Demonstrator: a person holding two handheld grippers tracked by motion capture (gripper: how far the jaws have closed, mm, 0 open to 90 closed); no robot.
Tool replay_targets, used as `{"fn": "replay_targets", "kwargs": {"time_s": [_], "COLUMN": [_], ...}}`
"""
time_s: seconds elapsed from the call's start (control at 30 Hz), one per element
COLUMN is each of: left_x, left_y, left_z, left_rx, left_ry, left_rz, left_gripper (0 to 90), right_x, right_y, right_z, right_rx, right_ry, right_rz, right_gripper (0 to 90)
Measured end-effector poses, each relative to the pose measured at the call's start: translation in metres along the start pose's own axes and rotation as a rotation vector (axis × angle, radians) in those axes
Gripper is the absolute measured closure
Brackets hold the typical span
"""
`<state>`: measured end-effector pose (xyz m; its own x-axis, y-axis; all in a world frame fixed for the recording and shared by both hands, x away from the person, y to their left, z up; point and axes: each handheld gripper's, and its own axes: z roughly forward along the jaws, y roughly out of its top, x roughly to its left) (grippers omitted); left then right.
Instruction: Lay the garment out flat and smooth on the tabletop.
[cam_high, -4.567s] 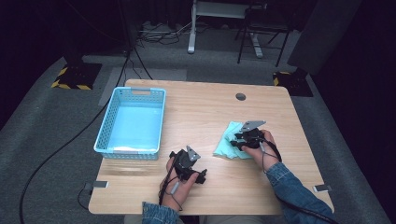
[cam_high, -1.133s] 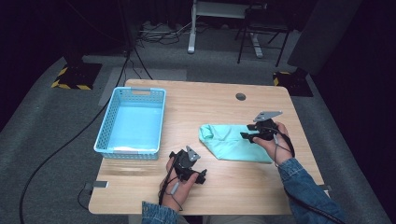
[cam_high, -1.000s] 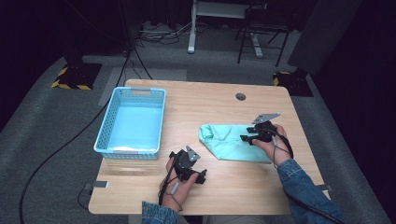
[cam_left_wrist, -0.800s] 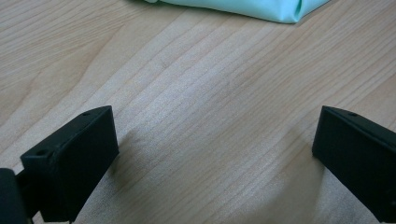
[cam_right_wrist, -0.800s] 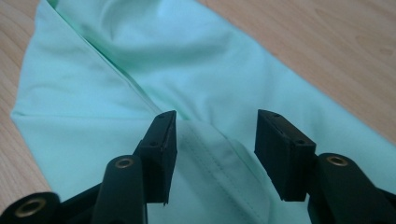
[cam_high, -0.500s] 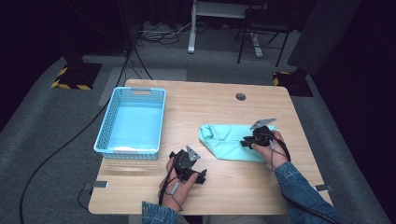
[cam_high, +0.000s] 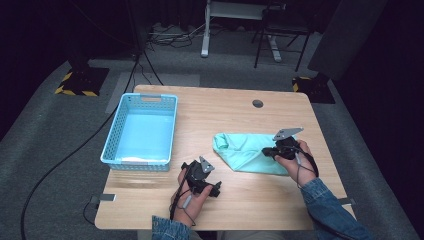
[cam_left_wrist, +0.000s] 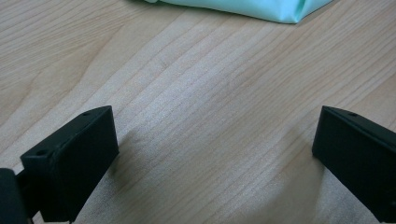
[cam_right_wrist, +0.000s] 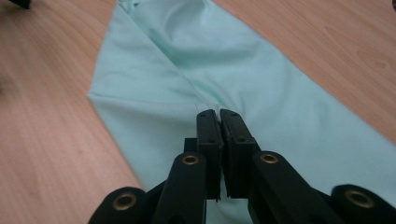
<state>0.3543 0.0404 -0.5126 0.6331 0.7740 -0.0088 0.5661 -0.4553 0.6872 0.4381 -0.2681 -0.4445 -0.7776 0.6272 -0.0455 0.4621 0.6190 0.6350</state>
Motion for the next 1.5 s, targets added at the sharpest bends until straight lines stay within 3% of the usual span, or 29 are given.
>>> {"fn": "replay_targets", "kwargs": {"time_s": [0.03,0.27,0.33,0.4,0.43,0.5,0.6,0.73,1.0,1.5], "left_x": [0.000,0.000,0.000,0.000,0.000,0.000,0.000,0.000,0.000,0.000], "left_y": [0.000,0.000,0.000,0.000,0.000,0.000,0.000,0.000,-0.001,-0.002], "left_z": [0.000,0.000,0.000,0.000,0.000,0.000,0.000,0.000,-0.001,-0.002], "left_rx": [0.000,0.000,0.000,0.000,0.000,0.000,0.000,0.000,0.000,0.001], "left_ry": [0.000,0.000,0.001,0.001,0.001,0.002,0.001,0.001,0.002,0.010], "left_rz": [0.000,-0.003,-0.001,-0.001,-0.001,-0.001,-0.004,-0.004,-0.003,-0.007], "left_gripper": [0.1,0.1,0.1,0.1,0.1,0.1,0.2,0.1,0.1,0.2], "right_x": [0.008,0.033,0.046,0.053,0.054,0.046,0.026,0.011,-0.005,-0.024], "right_y": [0.000,-0.008,-0.015,-0.019,-0.019,-0.016,-0.015,-0.018,-0.027,-0.038], "right_z": [-0.011,-0.044,-0.056,-0.066,-0.070,-0.075,-0.068,-0.052,-0.017,0.026], "right_rx": [-0.009,-0.021,0.010,-0.027,-0.054,-0.101,-0.118,-0.117,-0.080,0.001], "right_ry": [-0.002,0.017,0.072,0.114,0.119,0.081,0.015,-0.033,-0.039,-0.028], "right_rz": [-0.026,-0.069,-0.089,-0.067,-0.052,-0.032,0.015,0.040,0.074,0.099], "right_gripper": [87.4,86.3,76.8,68.4,61.9,55.7,50.4,47.4,48.6,58.0]}}
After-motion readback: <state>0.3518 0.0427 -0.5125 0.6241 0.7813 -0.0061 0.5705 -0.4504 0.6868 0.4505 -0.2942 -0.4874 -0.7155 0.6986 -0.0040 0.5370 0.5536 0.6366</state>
